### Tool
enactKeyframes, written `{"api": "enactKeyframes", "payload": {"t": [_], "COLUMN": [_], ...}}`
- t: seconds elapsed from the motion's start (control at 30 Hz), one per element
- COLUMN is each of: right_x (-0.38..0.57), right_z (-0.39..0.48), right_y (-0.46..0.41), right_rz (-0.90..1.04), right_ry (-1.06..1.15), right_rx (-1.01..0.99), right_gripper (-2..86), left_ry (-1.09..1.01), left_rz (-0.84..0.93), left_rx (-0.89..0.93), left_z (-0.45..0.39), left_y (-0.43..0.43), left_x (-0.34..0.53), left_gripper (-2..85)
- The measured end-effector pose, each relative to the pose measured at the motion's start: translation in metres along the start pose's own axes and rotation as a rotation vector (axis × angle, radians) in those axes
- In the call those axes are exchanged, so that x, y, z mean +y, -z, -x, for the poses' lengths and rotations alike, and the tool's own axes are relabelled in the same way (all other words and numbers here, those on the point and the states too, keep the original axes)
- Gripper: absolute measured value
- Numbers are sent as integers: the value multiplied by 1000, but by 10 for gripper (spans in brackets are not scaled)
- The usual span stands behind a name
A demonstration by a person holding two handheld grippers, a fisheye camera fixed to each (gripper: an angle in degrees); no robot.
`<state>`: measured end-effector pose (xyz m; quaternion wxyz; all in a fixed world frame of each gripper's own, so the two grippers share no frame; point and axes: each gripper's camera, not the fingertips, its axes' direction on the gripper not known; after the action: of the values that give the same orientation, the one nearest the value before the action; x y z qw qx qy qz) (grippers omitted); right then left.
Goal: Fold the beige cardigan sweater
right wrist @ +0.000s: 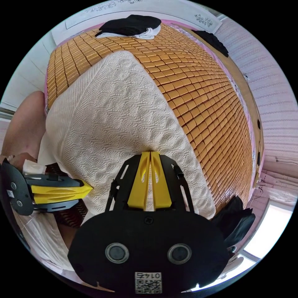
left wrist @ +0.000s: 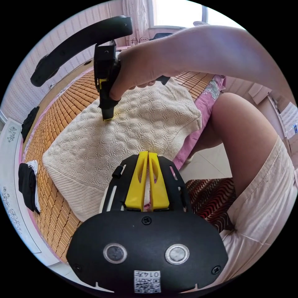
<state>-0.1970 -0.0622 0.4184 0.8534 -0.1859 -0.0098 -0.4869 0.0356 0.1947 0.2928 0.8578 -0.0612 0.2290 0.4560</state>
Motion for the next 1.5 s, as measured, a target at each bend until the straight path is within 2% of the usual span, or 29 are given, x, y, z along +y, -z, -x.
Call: {"api": "enactKeyframes", "payload": {"t": [0.33, 0.47, 0.73, 0.83, 1.0, 1.23, 1.5], "right_x": [-17, -25, -27, -7, 92, 260, 358], "right_z": [7, -9, -37, -49, -73, -89, -104], "right_y": [15, 25, -14, -14, 0, -14, -80], "right_rz": [64, 10, 70, 30, -97, -26, 47], "right_ry": [58, 13, -41, -88, -263, -559, -724], "right_rx": [16, 40, -39, -75, -239, -277, -481], "right_gripper": [-5, -5, -5, -5, -8, 0, 115], "left_ry": [8, 23, 22, -19, 7, 3, -146], "left_rz": [-57, -82, -104, -112, -114, -235, -276], "left_rx": [14, 37, 51, 28, 52, 134, 186], "left_z": [-6, -4, -6, -11, -8, -8, -51], "left_y": [1, 1, 1, 3, 6, 28, 39], "left_x": [16, 24, 33, 35, 39, 39, 11], "left_gripper": [-10, -10, -10, -9, -5, 54, 121]}}
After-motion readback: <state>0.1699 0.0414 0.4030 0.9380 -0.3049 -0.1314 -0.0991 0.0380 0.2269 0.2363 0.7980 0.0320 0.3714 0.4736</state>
